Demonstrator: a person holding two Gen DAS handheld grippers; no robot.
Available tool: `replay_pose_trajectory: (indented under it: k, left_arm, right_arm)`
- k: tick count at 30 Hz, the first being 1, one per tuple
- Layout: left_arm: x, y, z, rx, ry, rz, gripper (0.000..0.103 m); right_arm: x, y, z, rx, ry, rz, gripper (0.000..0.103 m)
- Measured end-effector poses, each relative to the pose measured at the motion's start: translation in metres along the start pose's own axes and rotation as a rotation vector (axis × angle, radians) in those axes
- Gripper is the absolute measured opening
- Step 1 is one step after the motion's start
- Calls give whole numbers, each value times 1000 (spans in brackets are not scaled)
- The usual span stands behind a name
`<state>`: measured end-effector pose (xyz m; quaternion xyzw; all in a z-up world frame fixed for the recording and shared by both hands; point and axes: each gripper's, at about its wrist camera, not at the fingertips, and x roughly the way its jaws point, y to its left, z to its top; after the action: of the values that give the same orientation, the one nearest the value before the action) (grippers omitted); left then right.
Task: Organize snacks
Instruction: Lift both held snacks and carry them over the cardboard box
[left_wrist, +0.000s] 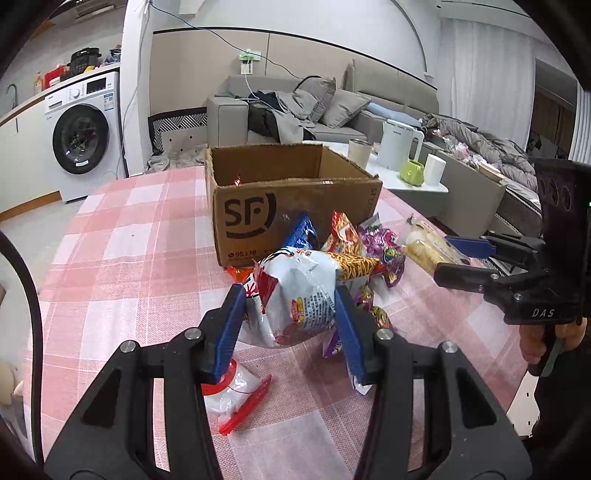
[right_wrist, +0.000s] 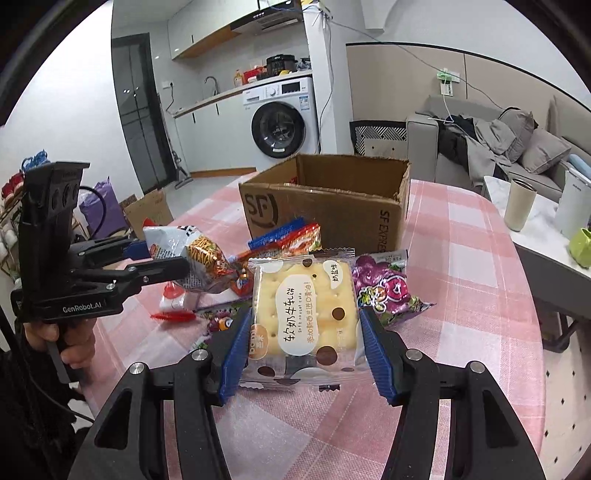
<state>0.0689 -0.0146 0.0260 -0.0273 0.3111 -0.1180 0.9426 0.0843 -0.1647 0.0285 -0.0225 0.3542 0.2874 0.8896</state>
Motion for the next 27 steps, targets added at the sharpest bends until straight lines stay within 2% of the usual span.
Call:
replay_pose_trajectory:
  k: [13, 27]
  left_arm:
    - [-17, 7, 29, -34, -71, 31, 46]
    - [-8, 0, 74, -45, -118, 54, 46]
  right_arm:
    - [-12, -8, 19, 86, -77, -51, 59]
    - [-12, -16, 45, 133, -122, -87, 59]
